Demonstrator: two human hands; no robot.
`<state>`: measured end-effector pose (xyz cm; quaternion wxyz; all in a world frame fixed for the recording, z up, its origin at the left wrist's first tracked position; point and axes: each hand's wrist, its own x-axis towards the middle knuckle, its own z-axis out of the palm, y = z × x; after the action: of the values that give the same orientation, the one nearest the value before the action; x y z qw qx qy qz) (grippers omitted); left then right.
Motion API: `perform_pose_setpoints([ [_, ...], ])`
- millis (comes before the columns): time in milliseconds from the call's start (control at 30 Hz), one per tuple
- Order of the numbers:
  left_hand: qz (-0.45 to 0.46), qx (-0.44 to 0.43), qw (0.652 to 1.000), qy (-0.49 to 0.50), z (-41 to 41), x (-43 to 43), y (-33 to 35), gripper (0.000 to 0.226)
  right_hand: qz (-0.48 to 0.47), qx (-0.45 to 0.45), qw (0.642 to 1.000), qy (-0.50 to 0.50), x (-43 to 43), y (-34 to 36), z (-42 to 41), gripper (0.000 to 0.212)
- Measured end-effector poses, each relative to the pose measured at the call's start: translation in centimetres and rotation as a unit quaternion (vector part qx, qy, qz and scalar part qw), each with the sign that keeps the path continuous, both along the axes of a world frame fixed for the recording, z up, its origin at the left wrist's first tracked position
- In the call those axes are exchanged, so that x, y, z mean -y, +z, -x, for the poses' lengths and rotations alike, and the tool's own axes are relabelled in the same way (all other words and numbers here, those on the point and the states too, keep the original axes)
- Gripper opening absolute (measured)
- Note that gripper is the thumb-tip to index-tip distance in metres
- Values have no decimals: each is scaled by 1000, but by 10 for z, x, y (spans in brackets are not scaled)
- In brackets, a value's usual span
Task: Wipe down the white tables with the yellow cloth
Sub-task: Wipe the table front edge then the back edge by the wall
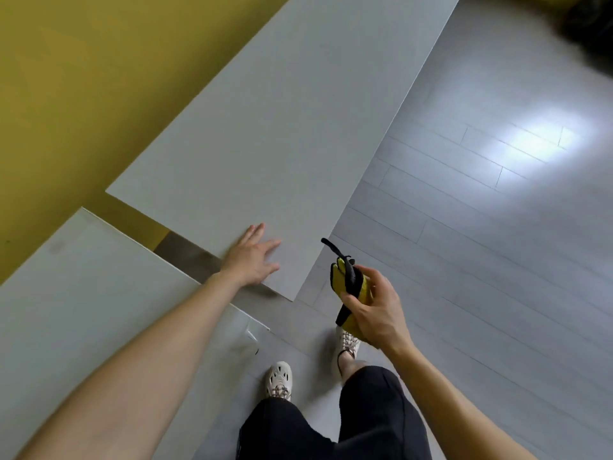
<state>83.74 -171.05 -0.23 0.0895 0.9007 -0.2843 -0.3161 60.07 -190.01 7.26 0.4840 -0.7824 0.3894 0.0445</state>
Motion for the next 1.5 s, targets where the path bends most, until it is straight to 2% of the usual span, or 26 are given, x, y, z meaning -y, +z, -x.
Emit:
perform_pose_setpoints([
  [33, 71, -39, 994, 79, 8, 3, 6, 51, 6, 7, 1000, 6, 8, 7, -9, 48],
  [67, 139, -80, 973, 166, 17, 6, 16, 38, 7, 20, 1000, 8, 15, 12, -21, 44],
  [100, 195, -130, 943, 238, 27, 10, 26, 35, 3, 33, 999, 14, 22, 16, -35, 40],
  [167, 272, -236, 876, 321, 45, 20, 45, 60, -1, 57, 998, 40, 30, 20, -67, 37],
  [233, 336, -357, 781, 387, 54, 34, 63, 74, -2, 68, 994, 83, 30, 23, -103, 37],
  [300, 425, -411, 673, 445, 55, 49, 78, 67, -21, 70, 983, 168, 24, 28, -134, 40],
  [333, 459, -403, 637, 471, 54, 53, 85, 60, -26, 68, 969, 234, 20, 31, -147, 41],
  [433, 510, -342, 562, 553, 50, 52, 94, 48, -52, 73, 899, 430, 13, 37, -177, 41],
  [500, 522, -307, 524, 599, 54, 38, 89, 53, -90, 68, 876, 468, 13, 37, -196, 51],
  [533, 521, -282, 506, 627, 58, 29, 82, 60, -103, 64, 878, 464, 14, 33, -208, 53],
  [600, 493, -216, 476, 696, 68, 11, 74, 72, -126, 63, 890, 434, 11, 23, -233, 42],
  [633, 466, -172, 481, 723, 70, 4, 70, 68, -124, 60, 893, 428, 8, 16, -245, 35],
  [667, 427, -119, 507, 739, 70, -3, 70, 58, -103, 53, 892, 436, 5, 10, -257, 29],
  [733, 338, 23, 583, 738, 62, -19, 63, 41, -30, 49, 877, 476, -1, -6, -284, 24],
  [800, 235, 172, 645, 706, 41, -35, 49, 38, 37, 54, 856, 513, -10, -25, -316, 25],
  [833, 207, 214, 671, 679, 28, -41, 39, 41, 64, 62, 847, 524, -16, -35, -333, 27],
  [867, 188, 220, 706, 646, 17, -42, 27, 47, 90, 75, 839, 532, -24, -44, -349, 30],
  [933, 156, 170, 774, 590, 2, -35, 4, 64, 145, 121, 817, 545, -41, -62, -379, 36],
  [967, 141, 155, 792, 574, 1, -32, -8, 70, 172, 149, 796, 561, -52, -74, -394, 39],
  [1000, 136, 158, 796, 569, 2, -29, -15, 78, 200, 173, 767, 584, -61, -84, -408, 43],
  [1067, 149, 176, 775, 588, 3, -32, -26, 95, 245, 200, 698, 642, -79, -103, -435, 50],
  [1133, 147, 210, 759, 598, 1, -36, -38, 101, 263, 230, 642, 682, -94, -121, -453, 53],
  [1200, 145, 251, 746, 599, -4, -27, -48, 101, 260, 271, 631, 679, -99, -133, -460, 50],
  [1300, 185, 238, 694, 654, -9, -3, -52, 101, 259, 303, 621, 675, -94, -140, -460, 50],
  [1367, 197, 239, 673, 672, -19, 1, -52, 95, 255, 318, 618, 672, -91, -139, -458, 51],
  [1500, 232, 248, 632, 696, -104, -51, -64, 85, 246, 334, 623, 663, -93, -139, -459, 50],
])
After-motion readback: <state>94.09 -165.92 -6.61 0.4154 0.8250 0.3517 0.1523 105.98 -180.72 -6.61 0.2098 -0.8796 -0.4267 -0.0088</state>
